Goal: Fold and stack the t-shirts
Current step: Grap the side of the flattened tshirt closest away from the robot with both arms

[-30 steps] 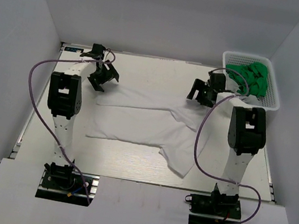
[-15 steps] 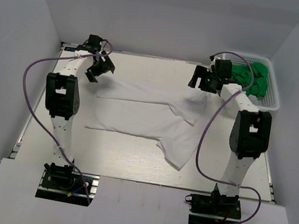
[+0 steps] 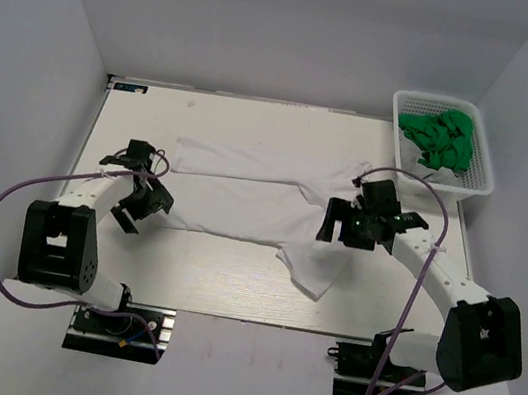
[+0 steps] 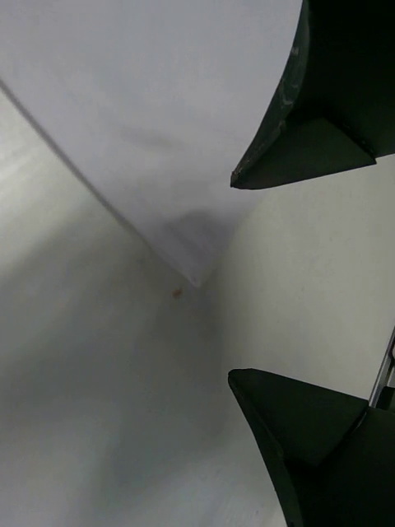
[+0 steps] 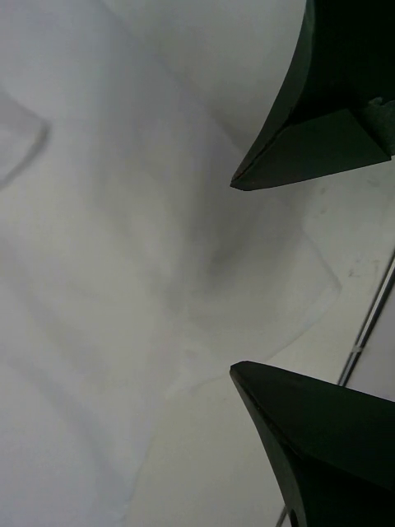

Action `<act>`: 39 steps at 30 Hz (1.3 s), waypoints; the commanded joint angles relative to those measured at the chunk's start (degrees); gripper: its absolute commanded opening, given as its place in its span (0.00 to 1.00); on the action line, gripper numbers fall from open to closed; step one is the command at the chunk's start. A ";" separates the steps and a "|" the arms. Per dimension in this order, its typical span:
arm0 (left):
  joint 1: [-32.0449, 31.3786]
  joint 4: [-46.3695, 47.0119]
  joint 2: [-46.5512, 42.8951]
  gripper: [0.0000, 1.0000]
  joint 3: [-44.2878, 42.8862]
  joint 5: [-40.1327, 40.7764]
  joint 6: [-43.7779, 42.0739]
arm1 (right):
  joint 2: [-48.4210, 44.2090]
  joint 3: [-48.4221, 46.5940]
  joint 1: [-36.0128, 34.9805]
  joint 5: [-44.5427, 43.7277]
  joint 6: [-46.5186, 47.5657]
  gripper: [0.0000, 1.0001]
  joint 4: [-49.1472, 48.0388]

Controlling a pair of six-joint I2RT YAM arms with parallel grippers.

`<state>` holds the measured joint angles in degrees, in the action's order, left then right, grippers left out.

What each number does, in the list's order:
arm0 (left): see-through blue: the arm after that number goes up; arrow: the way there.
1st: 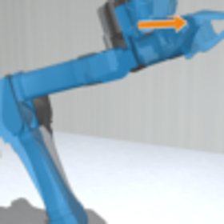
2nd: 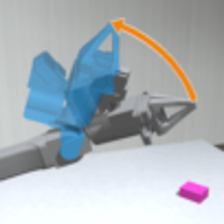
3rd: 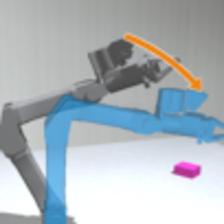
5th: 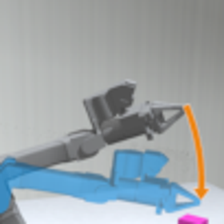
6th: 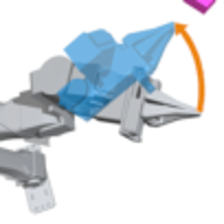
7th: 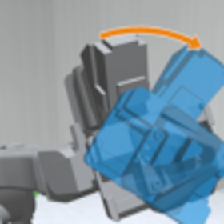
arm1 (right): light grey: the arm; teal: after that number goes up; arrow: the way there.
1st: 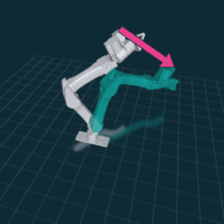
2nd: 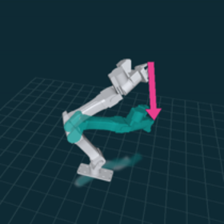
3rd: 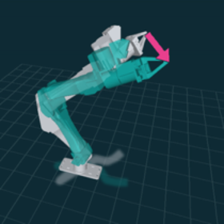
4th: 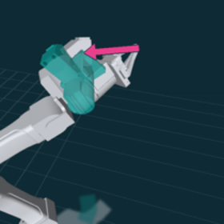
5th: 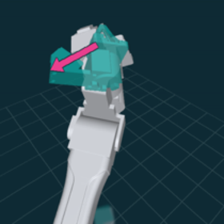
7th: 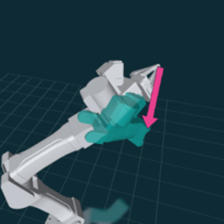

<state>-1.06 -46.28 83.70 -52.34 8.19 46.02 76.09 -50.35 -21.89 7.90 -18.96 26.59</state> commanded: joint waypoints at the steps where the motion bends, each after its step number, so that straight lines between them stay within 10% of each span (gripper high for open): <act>1: 0.44 5.14 -4.51 1.00 3.02 -0.89 2.32 | -6.72 3.76 -0.43 0.54 -2.66 0.90 4.17; 12: 2.64 8.66 3.66 0.99 5.93 0.52 4.52 | -10.09 7.72 -0.52 2.03 -6.35 0.90 4.61; 20: 2.64 12.97 3.13 0.52 9.71 -4.84 4.52 | -9.91 8.69 -0.61 -0.61 -6.27 0.90 6.19; 30: 2.64 15.25 5.86 0.34 9.18 -7.92 2.85 | -10.97 10.44 -1.13 0.18 -5.82 0.90 8.30; 33: 2.64 15.26 6.39 0.03 9.18 -8.45 2.85 | -10.88 10.88 -1.40 0.27 -5.47 0.90 8.57; 39: 2.64 14.20 3.76 0.00 9.18 -8.45 2.85 | -9.21 12.20 -4.30 3.78 -5.29 0.90 9.62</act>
<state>1.78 -30.68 87.39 -45.12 -0.64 49.15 66.48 -39.33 -24.84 9.37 -24.64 34.81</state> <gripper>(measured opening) 0.011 0.904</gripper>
